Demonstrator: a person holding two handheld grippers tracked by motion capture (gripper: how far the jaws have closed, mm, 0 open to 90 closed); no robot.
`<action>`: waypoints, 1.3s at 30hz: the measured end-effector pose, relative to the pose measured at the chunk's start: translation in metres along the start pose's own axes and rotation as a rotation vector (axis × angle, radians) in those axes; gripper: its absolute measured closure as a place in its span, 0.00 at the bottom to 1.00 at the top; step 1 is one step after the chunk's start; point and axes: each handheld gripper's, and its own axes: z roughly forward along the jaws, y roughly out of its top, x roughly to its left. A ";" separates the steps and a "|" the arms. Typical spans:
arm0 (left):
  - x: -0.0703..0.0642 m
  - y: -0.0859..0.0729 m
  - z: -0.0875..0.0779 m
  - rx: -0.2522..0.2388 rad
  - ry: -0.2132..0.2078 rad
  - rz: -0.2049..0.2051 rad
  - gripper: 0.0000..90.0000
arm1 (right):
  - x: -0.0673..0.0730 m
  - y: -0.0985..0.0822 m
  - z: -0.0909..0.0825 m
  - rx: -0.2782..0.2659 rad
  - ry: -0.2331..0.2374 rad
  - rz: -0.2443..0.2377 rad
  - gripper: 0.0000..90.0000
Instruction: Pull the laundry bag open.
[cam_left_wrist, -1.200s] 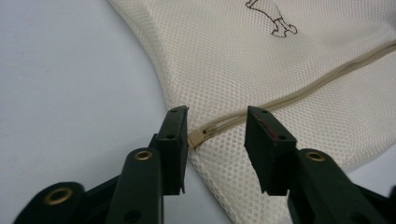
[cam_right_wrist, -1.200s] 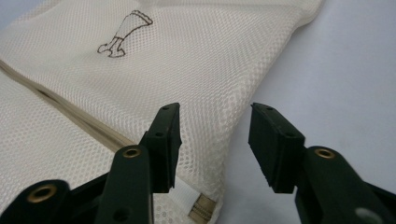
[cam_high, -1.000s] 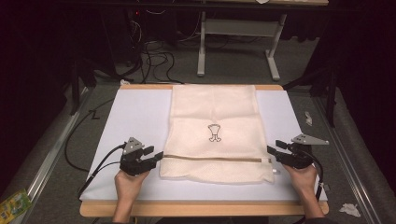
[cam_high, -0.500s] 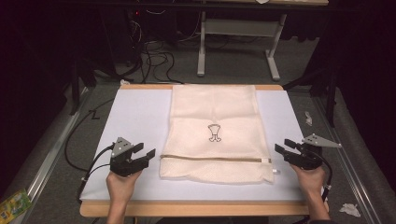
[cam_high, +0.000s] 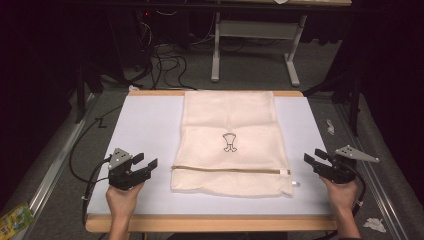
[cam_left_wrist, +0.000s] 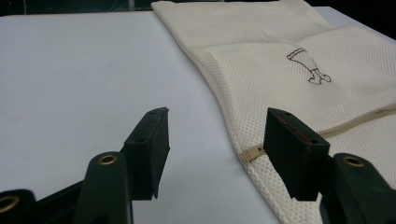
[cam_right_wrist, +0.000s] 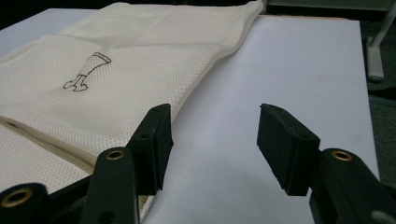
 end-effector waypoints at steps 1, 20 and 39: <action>0.001 0.000 0.000 0.001 0.001 -0.001 0.45 | -0.001 0.000 -0.001 0.000 -0.001 0.002 0.51; 0.021 -0.005 0.005 0.016 0.042 -0.069 0.43 | -0.022 -0.008 -0.001 0.010 -0.066 0.065 0.51; 0.029 -0.007 0.027 0.051 0.067 -0.082 0.43 | -0.030 -0.013 0.008 0.036 -0.125 0.105 0.58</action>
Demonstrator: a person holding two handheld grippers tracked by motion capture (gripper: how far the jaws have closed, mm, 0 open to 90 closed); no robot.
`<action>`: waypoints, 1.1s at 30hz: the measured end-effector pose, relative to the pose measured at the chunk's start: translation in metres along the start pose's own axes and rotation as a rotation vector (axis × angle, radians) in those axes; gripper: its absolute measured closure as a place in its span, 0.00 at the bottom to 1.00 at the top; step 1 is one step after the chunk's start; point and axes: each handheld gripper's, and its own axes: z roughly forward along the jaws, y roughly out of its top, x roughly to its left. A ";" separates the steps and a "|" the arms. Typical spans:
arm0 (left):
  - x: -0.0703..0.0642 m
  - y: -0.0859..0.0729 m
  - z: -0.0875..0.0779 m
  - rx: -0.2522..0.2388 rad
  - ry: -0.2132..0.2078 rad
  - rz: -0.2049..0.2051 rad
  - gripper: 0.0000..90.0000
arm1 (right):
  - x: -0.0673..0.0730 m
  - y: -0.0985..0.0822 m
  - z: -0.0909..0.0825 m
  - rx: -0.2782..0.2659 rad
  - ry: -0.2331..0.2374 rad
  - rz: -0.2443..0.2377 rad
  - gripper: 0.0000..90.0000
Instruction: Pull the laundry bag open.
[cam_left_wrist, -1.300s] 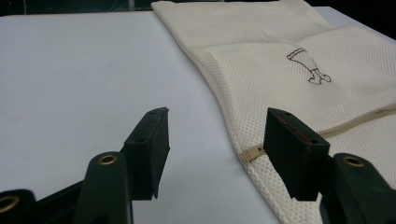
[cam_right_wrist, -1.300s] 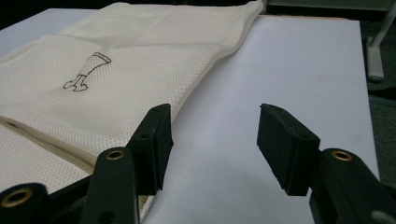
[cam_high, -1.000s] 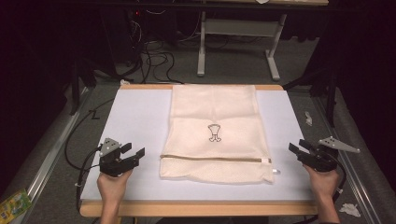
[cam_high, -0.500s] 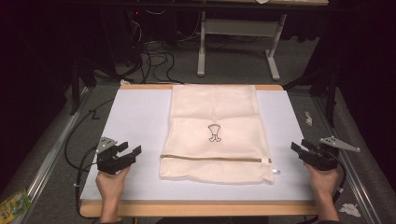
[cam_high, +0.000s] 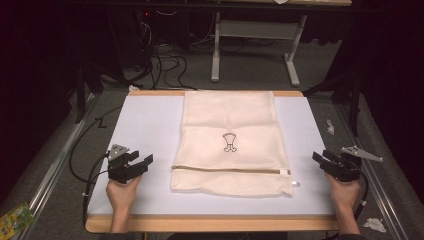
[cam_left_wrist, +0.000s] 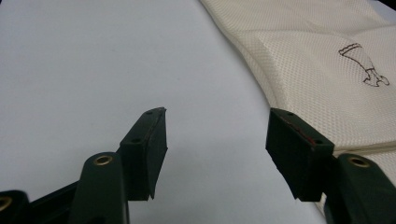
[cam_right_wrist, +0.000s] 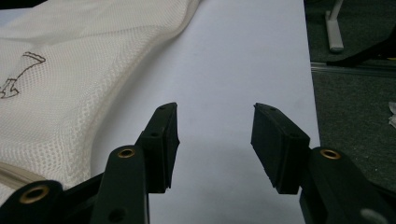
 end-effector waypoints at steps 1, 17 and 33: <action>0.000 0.000 0.001 0.002 0.001 0.001 0.43 | 0.000 0.000 0.001 0.002 -0.003 -0.003 0.58; 0.002 -0.004 0.019 0.015 0.029 0.001 0.43 | 0.003 -0.004 0.012 0.043 -0.045 -0.037 0.58; 0.006 -0.007 0.033 0.024 0.066 0.003 0.42 | 0.003 -0.007 0.021 0.068 -0.073 -0.042 0.57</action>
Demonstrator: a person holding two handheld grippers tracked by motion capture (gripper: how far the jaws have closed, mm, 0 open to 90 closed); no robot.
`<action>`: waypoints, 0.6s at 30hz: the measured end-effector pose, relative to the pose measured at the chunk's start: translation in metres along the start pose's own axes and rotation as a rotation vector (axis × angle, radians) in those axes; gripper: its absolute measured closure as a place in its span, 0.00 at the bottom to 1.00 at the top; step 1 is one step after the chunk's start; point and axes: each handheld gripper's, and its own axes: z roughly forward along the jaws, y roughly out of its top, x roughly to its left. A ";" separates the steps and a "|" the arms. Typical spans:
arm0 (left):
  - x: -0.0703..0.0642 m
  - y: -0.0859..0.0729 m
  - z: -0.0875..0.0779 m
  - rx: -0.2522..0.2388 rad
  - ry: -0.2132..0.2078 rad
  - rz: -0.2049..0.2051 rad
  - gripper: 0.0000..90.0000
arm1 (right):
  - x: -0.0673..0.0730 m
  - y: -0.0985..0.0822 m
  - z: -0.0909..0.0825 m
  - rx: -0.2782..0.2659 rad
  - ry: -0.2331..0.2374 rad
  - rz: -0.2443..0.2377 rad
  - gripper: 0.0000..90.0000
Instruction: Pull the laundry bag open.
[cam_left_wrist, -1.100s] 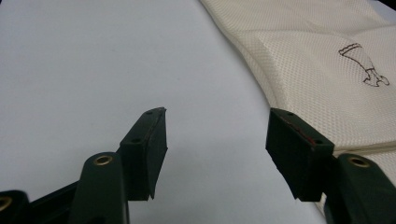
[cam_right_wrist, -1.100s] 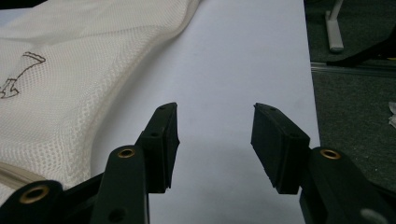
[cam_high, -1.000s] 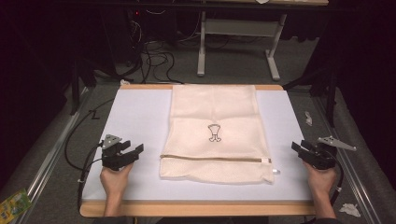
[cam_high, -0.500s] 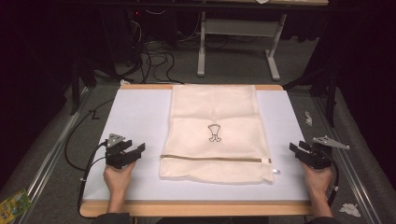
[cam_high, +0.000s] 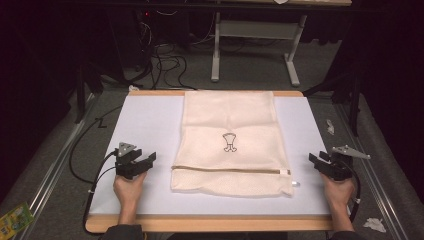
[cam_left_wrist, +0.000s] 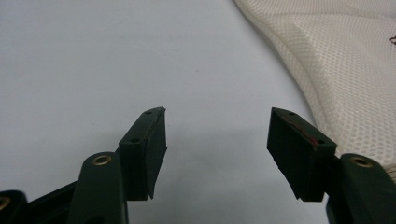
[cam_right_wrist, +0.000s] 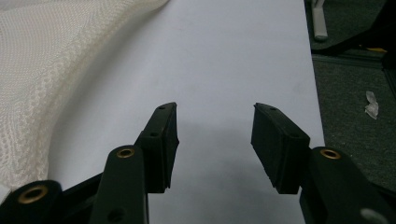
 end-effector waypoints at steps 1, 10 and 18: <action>0.000 0.000 0.001 0.001 0.006 0.004 0.42 | 0.000 0.000 0.000 0.001 0.000 0.000 0.57; 0.000 -0.003 0.007 -0.003 0.020 0.009 0.42 | 0.002 -0.002 0.003 -0.001 -0.001 0.002 0.56; 0.001 -0.006 0.008 -0.022 0.020 -0.010 0.41 | 0.001 -0.003 0.002 -0.016 0.004 0.006 0.55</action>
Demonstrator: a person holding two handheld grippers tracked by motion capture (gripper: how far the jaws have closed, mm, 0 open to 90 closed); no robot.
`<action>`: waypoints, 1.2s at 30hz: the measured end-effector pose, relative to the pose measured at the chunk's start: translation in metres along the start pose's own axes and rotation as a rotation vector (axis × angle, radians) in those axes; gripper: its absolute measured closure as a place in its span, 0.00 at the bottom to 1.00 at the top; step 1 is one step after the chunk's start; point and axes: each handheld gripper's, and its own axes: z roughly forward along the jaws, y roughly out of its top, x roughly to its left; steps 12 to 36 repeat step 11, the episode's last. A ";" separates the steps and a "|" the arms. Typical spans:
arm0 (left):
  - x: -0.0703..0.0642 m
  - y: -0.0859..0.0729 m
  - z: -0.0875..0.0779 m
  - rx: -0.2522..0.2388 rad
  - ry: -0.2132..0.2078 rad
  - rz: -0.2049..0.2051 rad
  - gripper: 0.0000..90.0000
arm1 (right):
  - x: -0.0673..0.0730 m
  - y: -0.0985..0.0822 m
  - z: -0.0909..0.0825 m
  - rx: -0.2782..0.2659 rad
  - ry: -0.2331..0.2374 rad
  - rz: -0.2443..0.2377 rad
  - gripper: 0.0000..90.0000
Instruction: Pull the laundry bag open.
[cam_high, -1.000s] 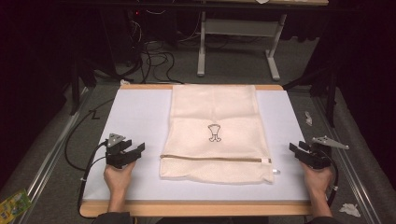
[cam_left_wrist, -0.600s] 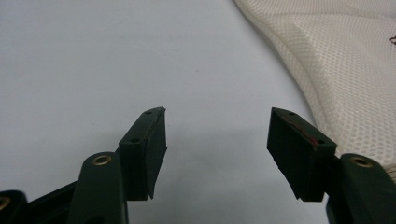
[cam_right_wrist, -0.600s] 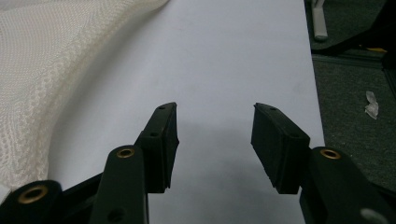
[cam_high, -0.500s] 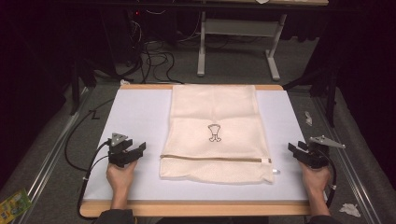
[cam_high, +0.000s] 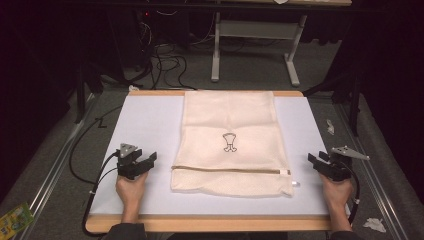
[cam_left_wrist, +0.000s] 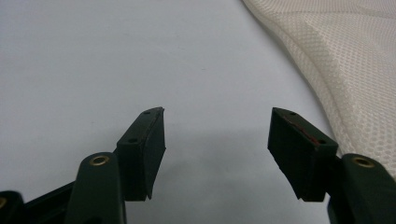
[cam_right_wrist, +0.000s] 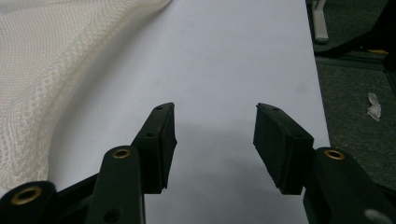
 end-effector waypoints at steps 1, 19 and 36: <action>0.000 0.000 0.000 -0.001 0.003 0.001 0.41 | 0.000 0.000 0.000 -0.001 0.000 -0.001 0.54; -0.001 -0.002 0.000 -0.009 -0.005 0.007 0.36 | 0.003 0.000 0.001 0.012 -0.006 -0.022 0.52; -0.001 -0.002 0.000 -0.009 -0.005 0.007 0.36 | 0.003 0.000 0.001 0.012 -0.006 -0.022 0.52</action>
